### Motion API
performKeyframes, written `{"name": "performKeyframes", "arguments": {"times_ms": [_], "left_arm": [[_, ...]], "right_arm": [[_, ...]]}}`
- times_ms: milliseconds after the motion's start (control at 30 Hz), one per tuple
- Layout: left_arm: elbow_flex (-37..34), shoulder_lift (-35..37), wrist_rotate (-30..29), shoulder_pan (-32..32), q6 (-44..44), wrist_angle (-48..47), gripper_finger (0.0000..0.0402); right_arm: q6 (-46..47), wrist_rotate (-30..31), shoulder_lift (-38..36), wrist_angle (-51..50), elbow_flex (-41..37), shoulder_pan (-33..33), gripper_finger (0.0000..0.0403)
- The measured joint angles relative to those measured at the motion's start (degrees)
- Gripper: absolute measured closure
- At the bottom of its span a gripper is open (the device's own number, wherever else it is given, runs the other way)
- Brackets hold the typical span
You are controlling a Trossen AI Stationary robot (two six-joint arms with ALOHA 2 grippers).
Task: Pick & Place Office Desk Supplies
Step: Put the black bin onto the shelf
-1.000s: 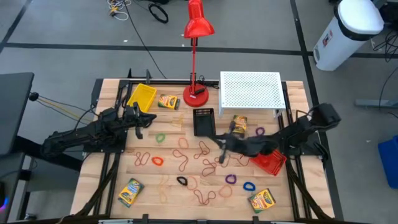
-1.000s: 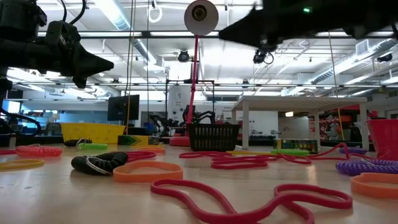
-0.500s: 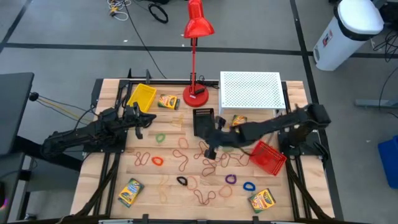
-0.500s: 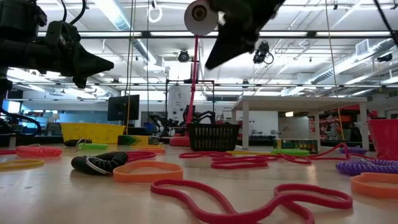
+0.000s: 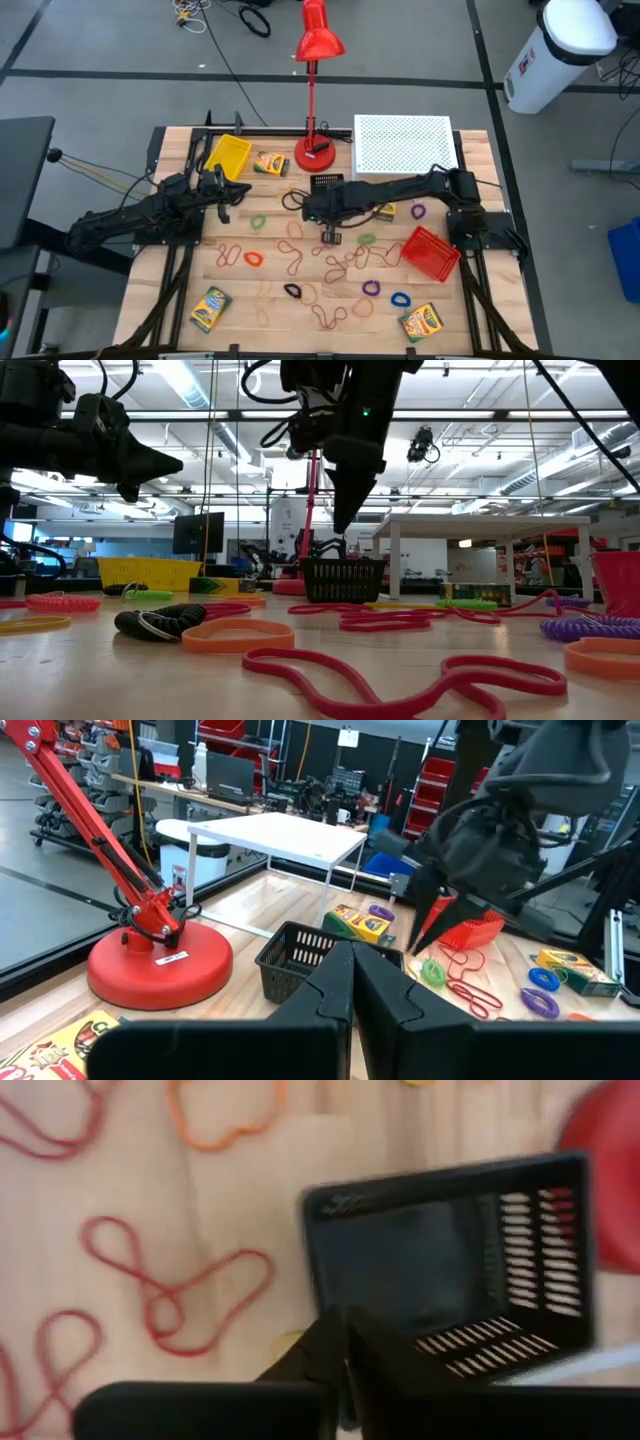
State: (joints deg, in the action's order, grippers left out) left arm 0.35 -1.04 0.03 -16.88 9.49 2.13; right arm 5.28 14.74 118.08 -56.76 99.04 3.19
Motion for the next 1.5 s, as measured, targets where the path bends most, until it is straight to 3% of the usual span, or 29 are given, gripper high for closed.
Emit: {"name": "performKeyframes", "arguments": {"times_ms": [167,367,533,767,900,1000,1300,1500], "left_arm": [[-0.01,-0.02,0.01,-0.01,-0.01,-0.08,0.0394],[-0.01,-0.02,0.00,0.01,0.00,-0.10,0.0394],[0.00,0.00,0.00,0.00,-0.01,-0.10,0.0394],[-0.01,0.00,0.00,0.00,-0.02,-0.10,0.0394],[0.01,-0.01,0.00,0.00,0.00,-0.13,0.0394],[-0.01,-0.01,0.00,-0.01,0.00,-0.13,0.0394],[-0.01,-0.02,0.00,0.00,-0.01,-0.13,0.0394],[0.00,-0.02,0.00,0.00,-0.02,-0.13,0.0394]], "right_arm": [[-1.36,0.15,0.11,0.76,-1.06,0.22,0.0300],[-3.13,0.30,0.13,8.97,-7.07,0.21,0.0243],[-4.09,2.71,0.13,11.13,-9.45,0.26,0.0221],[-7.03,11.54,-0.50,9.00,-9.55,3.05,0.0202],[-7.23,8.99,-1.23,8.86,-9.38,4.41,0.0190],[-7.13,6.19,-1.25,8.55,-9.39,4.76,0.0185],[-7.28,5.77,-1.20,15.57,-13.81,1.62,0.0200],[-7.21,6.17,-1.20,17.95,-15.67,1.28,0.0251]]}}
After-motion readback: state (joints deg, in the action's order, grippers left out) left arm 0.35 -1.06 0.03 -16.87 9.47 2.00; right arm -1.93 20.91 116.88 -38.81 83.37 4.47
